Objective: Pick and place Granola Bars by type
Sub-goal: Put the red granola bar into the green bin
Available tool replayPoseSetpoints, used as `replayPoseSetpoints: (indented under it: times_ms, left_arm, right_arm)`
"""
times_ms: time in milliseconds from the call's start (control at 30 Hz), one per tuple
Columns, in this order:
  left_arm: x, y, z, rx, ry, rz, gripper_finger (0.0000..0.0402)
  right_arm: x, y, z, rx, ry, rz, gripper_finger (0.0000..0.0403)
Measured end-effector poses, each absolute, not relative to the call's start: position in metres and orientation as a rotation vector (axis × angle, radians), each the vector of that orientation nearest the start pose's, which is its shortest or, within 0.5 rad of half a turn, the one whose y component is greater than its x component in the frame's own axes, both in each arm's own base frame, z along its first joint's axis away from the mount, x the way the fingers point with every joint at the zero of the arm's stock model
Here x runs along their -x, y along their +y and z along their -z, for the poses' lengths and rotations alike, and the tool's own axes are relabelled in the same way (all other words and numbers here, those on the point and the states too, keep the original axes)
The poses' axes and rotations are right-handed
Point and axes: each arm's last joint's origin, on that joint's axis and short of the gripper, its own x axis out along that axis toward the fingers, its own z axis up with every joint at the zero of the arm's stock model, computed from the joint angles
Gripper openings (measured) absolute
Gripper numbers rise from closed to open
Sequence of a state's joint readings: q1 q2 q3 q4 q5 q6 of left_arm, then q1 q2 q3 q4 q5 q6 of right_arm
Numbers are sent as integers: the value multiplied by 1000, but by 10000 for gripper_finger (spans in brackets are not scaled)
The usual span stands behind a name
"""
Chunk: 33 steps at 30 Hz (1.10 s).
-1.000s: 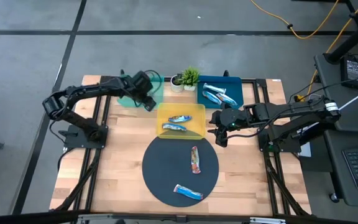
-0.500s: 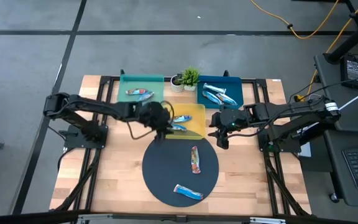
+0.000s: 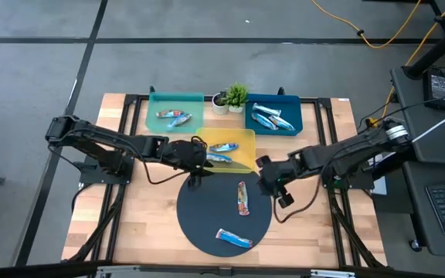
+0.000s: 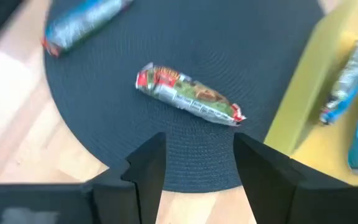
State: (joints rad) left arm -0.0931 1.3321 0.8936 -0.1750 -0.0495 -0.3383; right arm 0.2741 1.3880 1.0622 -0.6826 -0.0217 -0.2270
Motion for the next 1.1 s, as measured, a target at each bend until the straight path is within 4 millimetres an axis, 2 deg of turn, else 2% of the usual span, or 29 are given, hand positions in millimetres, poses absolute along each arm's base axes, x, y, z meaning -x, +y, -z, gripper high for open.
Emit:
replayPoseSetpoints:
  times_ms: [133,333,700,867,1000,1100]
  left_arm:
    - [-279,-30,-261,293,585,-83,133]
    - [-275,-35,-265,319,561,-117,131]
    - [-275,-36,-265,444,555,-147,131]
    - [-274,-38,-265,477,552,-158,131]
    - [-274,-41,-265,493,546,-172,131]
    - [-273,-44,-266,493,540,-177,131]
  right_arm:
    - [-276,80,-240,422,1019,-447,191]
    - [-291,84,-222,590,975,-622,191]
    - [-310,71,-188,806,990,-748,191]
    - [-327,72,-180,1028,912,-656,191]
    - [-335,70,-175,1043,888,-618,191]
    - [-333,67,-169,1036,939,-631,191]
